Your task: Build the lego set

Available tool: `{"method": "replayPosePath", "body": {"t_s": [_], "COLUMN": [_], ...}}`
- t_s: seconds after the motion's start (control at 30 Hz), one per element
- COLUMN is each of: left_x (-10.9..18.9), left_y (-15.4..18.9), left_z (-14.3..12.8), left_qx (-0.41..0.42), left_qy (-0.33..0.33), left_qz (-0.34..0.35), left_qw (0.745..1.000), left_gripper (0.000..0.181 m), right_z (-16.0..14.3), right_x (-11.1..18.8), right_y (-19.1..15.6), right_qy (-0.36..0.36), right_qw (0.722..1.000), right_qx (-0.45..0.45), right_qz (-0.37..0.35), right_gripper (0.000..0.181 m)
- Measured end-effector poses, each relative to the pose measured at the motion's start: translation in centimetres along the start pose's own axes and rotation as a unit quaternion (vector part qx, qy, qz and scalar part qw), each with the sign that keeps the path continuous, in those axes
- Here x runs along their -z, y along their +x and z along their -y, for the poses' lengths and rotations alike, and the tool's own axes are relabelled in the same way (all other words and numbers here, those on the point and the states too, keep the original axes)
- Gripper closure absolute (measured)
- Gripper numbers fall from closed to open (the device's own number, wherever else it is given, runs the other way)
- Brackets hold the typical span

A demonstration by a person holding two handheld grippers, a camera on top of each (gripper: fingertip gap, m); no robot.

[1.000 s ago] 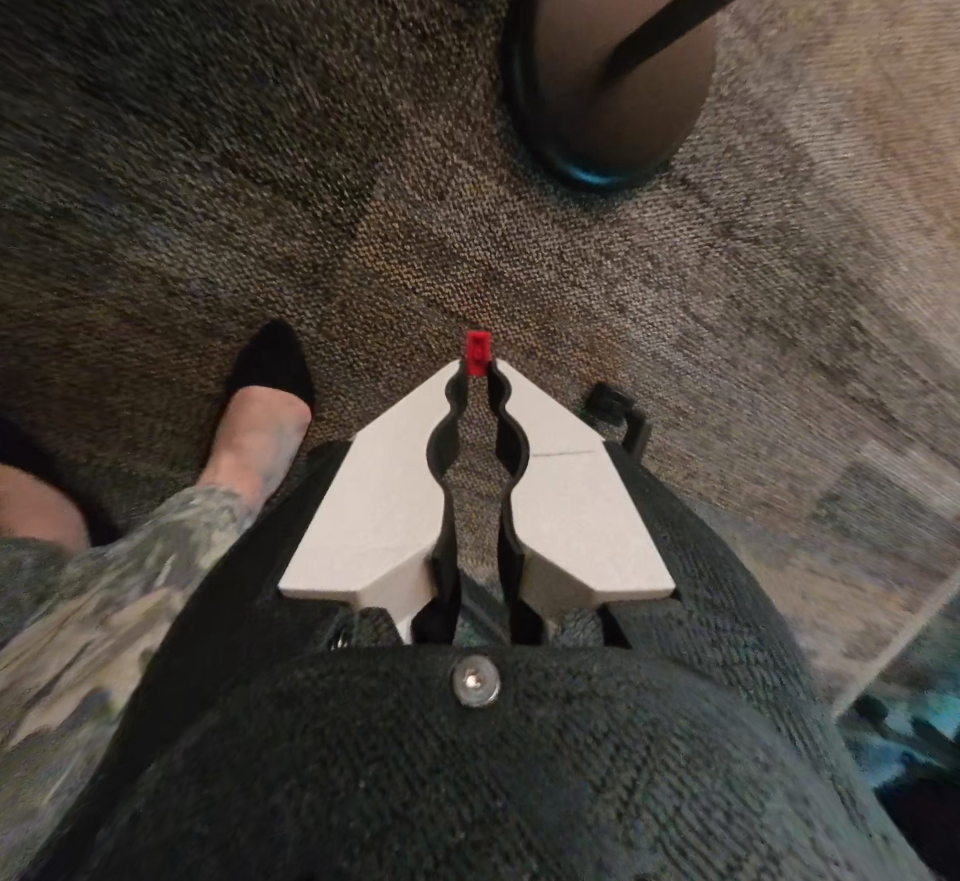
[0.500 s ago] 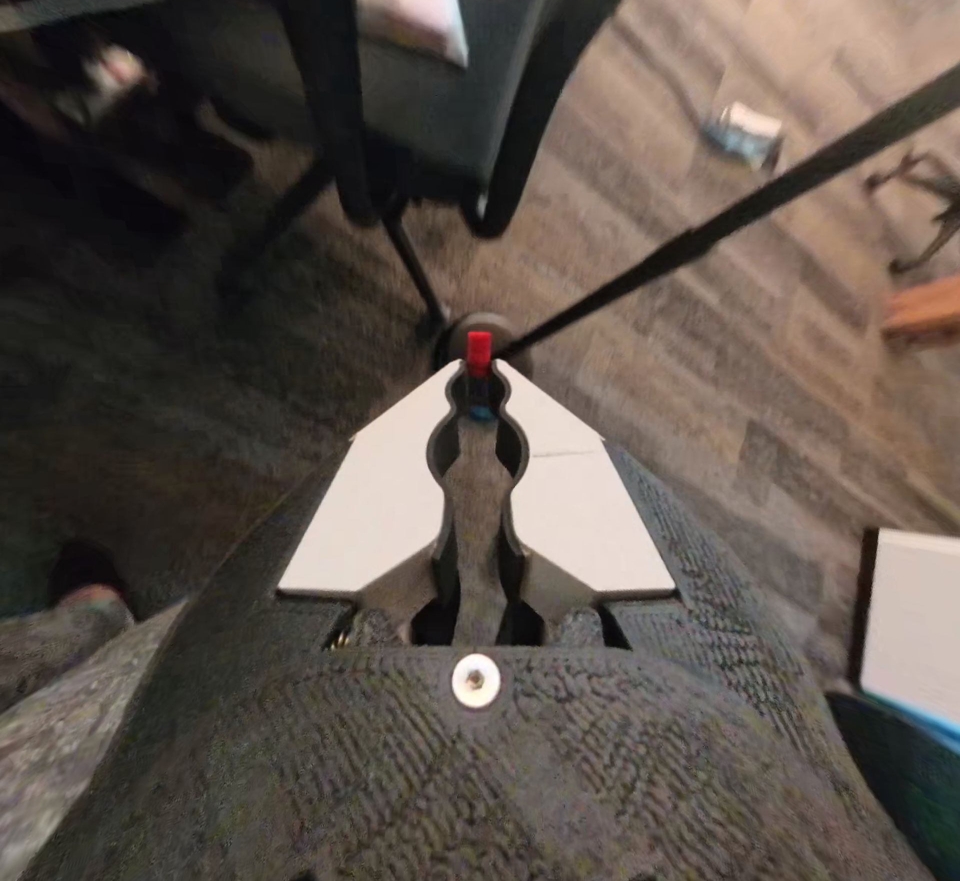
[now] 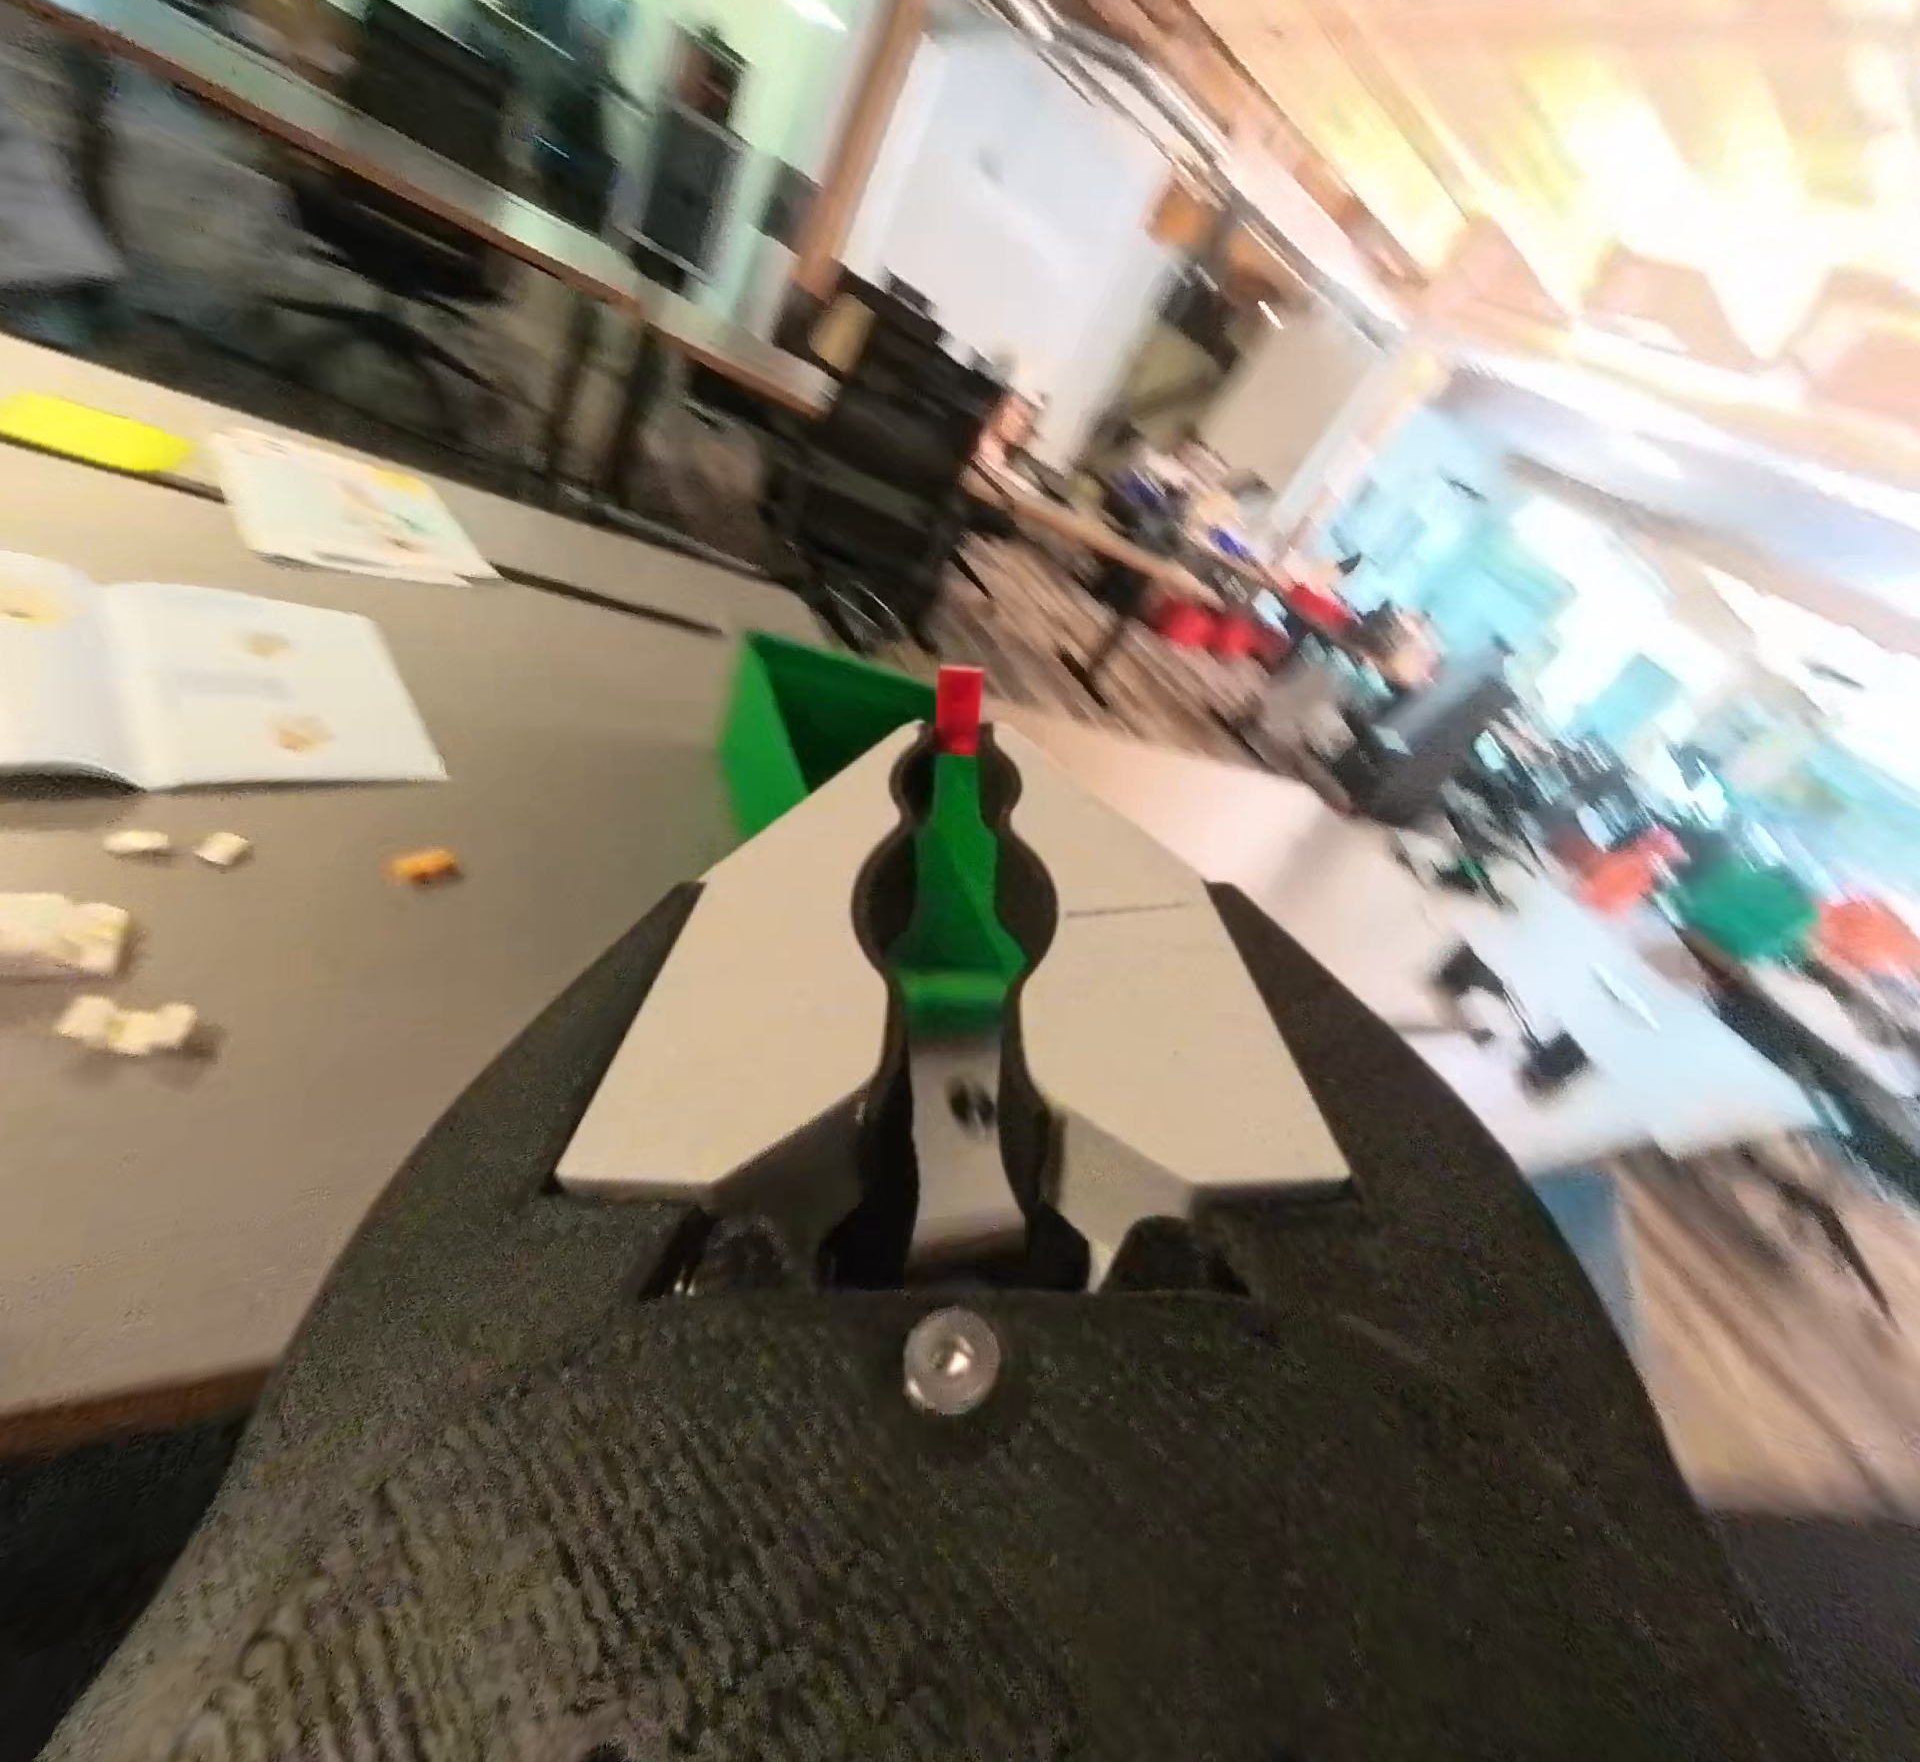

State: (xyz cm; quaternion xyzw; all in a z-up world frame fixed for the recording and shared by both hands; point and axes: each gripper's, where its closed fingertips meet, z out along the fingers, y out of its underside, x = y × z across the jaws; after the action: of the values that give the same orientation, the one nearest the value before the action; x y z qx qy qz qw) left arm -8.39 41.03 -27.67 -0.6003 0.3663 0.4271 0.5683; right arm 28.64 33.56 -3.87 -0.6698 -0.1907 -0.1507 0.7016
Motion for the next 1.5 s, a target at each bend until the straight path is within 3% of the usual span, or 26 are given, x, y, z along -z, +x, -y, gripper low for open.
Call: {"method": "replayPosePath", "body": {"t_s": [0.03,0.17,0.33,0.5,0.63,0.77,0.9,1.03,1.2,1.27,1.37,1.43,1.5], "left_x": [0.5,1.6,0.1,0.1,1.7,5.8,11.6,17.6,23.0,23.9,23.6,22.6,21.3], "left_y": [-0.9,-3.8,-5.4,-9.4,-13.3,-16.4,-19.2,-20.9,-20.9,-20.7,-20.6,-20.5,-20.7], "left_z": [1.5,5.4,3.0,2.6,0.8,-2.0,-4.7,-6.9,-8.7,-8.9,-9.0,-9.2,-9.6], "left_qx": [0.015,0.096,0.170,0.239,0.328,0.421,0.414,0.381,0.417,0.427,0.418,0.404,0.393], "left_qy": [0.015,-0.001,-0.124,-0.147,-0.193,-0.237,-0.277,-0.333,-0.371,-0.369,-0.360,-0.352,-0.342], "left_qz": [-0.002,-0.042,-0.042,-0.025,0.013,0.063,0.129,0.182,0.220,0.223,0.206,0.180,0.161], "left_qw": [1.000,0.994,0.977,0.960,0.924,0.873,0.857,0.843,0.800,0.795,0.808,0.825,0.838], "left_gripper": [0.181,0.181,0.181,0.181,0.181,0.181,0.180,0.178,0.175,0.173,0.171,0.169,0.167], "right_z": [1.3,5.3,8.4,9.7,9.9,10.1,10.7,10.7,8.6,7.1,5.5,5.0,5.4], "right_x": [-2.2,-9.2,-14.4,-16.4,-15.6,-12.8,-8.8,-6.0,-5.6,-5.9,-6.3,-7.0,-7.8], "right_y": [-1.9,-8.9,-15.9,-22.5,-28.3,-34.6,-40.8,-46.5,-52.3,-54.1,-55.6,-55.7,-55.0], "right_qy": [0.027,0.105,0.159,0.165,0.142,0.127,0.121,0.109,0.042,-0.001,-0.056,-0.069,-0.067], "right_qw": [0.999,0.980,0.941,0.896,0.842,0.772,0.700,0.659,0.650,0.646,0.643,0.657,0.678], "right_qx": [0.015,0.021,-0.016,-0.016,-0.031,-0.003,0.033,0.097,0.177,0.197,0.200,0.204,0.194], "right_qz": [0.038,0.170,0.299,0.411,0.519,0.623,0.702,0.738,0.738,0.738,0.737,0.722,0.706], "right_gripper": [0.175,0.175,0.175,0.175,0.175,0.175,0.175,0.175,0.175,0.163,0.136,0.122,0.119]}}
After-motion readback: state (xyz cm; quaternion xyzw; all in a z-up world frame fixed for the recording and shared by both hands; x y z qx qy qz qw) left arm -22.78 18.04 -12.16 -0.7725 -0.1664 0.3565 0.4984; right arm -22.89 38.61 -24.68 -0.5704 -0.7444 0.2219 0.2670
